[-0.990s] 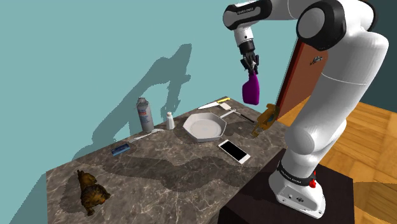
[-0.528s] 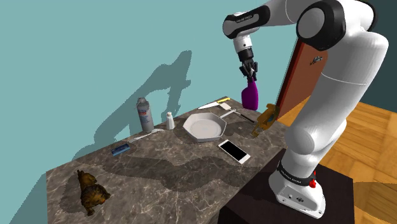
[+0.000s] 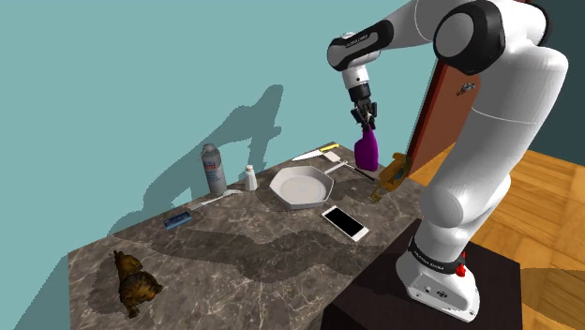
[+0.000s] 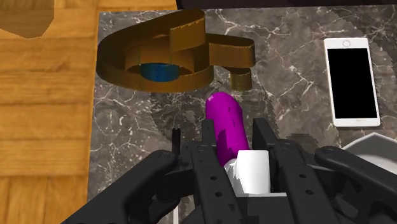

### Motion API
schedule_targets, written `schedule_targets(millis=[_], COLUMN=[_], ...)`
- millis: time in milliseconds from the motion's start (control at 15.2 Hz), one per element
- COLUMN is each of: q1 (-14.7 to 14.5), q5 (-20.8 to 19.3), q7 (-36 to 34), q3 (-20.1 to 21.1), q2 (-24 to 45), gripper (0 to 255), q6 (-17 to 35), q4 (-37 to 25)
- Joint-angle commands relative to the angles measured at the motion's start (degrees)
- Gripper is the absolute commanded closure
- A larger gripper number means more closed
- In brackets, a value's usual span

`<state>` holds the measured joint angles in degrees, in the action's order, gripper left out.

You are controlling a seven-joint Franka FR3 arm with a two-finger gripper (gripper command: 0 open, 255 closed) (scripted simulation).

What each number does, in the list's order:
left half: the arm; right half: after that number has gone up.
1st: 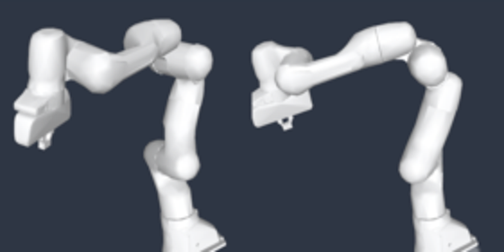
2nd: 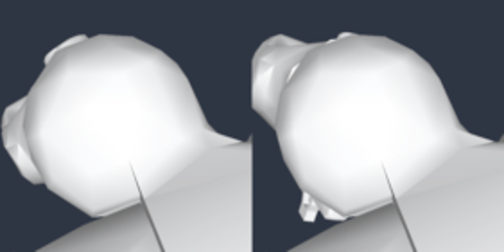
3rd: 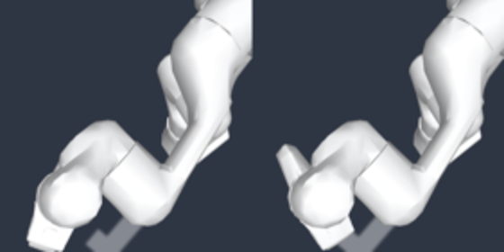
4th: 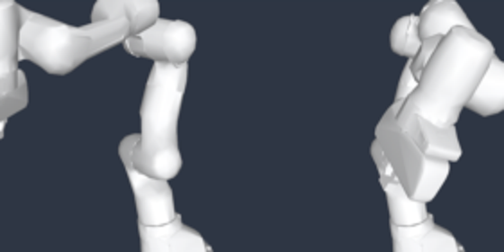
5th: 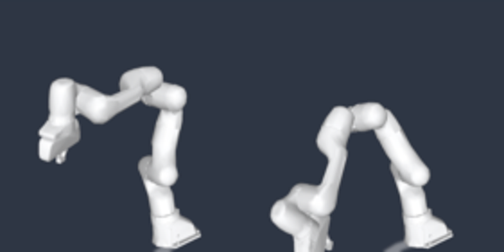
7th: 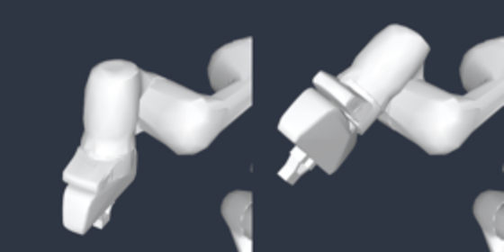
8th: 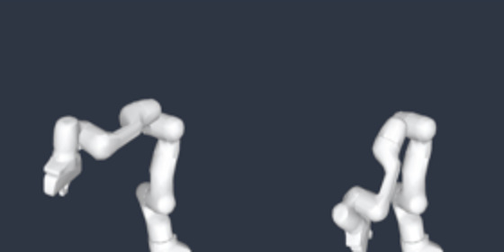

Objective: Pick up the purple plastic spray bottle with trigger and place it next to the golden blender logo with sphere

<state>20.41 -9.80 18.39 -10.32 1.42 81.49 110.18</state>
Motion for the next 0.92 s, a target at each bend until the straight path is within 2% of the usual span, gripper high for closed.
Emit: schedule_targets(millis=[0,858], q1=[0.03,0.27], q5=[0.02,0.43], q7=[-0.16,-1.16], q3=[-0.03,-0.17], q2=[0.11,3.39], gripper=[255,255], q6=[1.3,10.78], q4=[1.16,7.45])
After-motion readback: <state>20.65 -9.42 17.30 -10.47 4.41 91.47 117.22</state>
